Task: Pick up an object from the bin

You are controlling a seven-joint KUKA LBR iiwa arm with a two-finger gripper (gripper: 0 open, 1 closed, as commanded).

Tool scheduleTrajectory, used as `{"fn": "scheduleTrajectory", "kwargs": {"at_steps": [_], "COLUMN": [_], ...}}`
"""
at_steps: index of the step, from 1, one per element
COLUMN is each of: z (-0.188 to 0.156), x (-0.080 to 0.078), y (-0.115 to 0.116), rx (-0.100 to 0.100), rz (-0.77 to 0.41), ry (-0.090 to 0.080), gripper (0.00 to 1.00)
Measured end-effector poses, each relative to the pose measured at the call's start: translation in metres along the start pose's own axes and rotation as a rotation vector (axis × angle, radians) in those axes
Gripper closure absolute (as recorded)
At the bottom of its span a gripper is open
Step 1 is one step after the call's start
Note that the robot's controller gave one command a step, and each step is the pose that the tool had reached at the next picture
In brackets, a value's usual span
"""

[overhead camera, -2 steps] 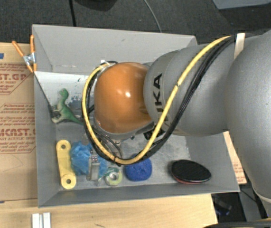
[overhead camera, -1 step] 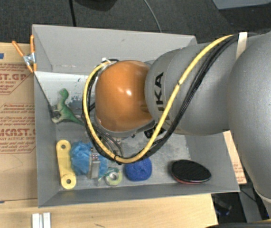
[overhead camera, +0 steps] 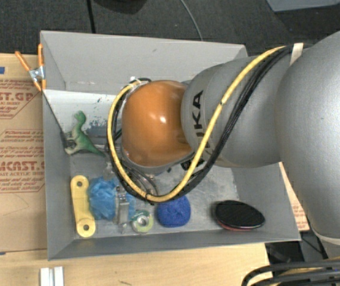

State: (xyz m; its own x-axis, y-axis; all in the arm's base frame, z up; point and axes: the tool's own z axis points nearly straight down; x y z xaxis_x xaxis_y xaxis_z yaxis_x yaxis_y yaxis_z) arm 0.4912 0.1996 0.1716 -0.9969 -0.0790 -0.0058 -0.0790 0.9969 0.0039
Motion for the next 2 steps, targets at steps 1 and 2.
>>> {"fn": "scheduleTrajectory", "kwargs": {"at_steps": [1,2], "z": [0.061,0.095], "x": [-0.029,-0.041], "y": [-0.018,-0.014], "rx": [0.001,-0.001], "rz": [-0.025,-0.059], "ry": [0.000,0.000], "gripper": [0.00,1.00]}}
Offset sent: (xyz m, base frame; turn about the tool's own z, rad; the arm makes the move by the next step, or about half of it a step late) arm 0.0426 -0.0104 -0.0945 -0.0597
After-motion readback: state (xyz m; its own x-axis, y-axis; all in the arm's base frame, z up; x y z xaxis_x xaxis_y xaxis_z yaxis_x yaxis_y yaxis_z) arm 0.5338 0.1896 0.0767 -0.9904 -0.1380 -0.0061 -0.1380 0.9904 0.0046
